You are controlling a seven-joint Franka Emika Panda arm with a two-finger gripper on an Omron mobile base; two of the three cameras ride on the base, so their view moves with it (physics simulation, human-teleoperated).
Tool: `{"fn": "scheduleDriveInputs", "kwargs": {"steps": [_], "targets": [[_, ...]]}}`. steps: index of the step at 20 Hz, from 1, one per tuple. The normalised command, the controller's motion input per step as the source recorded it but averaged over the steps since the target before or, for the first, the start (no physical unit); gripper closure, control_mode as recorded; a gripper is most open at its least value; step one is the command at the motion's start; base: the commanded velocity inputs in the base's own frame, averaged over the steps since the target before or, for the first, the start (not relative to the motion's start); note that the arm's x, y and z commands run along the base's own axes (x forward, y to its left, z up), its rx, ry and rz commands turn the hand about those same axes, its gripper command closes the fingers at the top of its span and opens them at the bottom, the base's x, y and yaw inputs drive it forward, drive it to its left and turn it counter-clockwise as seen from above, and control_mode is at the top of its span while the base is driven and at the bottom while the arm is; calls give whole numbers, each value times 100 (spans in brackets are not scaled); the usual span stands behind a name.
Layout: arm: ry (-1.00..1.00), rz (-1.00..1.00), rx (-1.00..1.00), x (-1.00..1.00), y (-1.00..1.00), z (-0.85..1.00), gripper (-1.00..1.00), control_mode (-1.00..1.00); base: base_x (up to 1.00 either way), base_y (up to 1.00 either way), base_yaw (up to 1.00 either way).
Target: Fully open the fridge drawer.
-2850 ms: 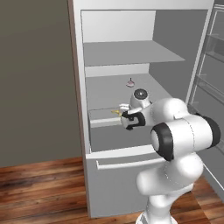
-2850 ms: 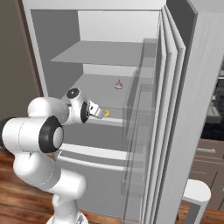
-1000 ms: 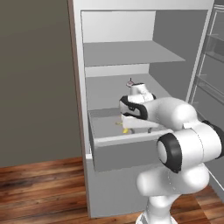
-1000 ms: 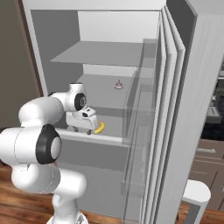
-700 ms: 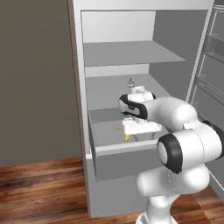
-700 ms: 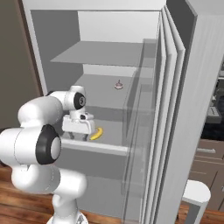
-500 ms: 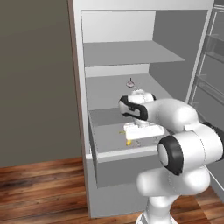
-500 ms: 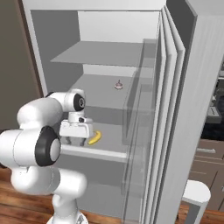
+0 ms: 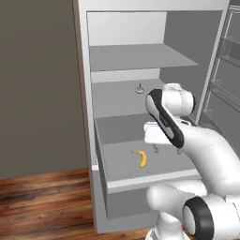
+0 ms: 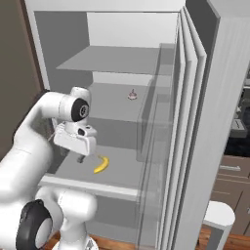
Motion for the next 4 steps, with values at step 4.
{"fn": "scheduleDriveInputs", "kwargs": {"steps": [4], "targets": [[-47, 0, 0, -51, 15, 100, -100, -100, 0, 0, 0]]}}
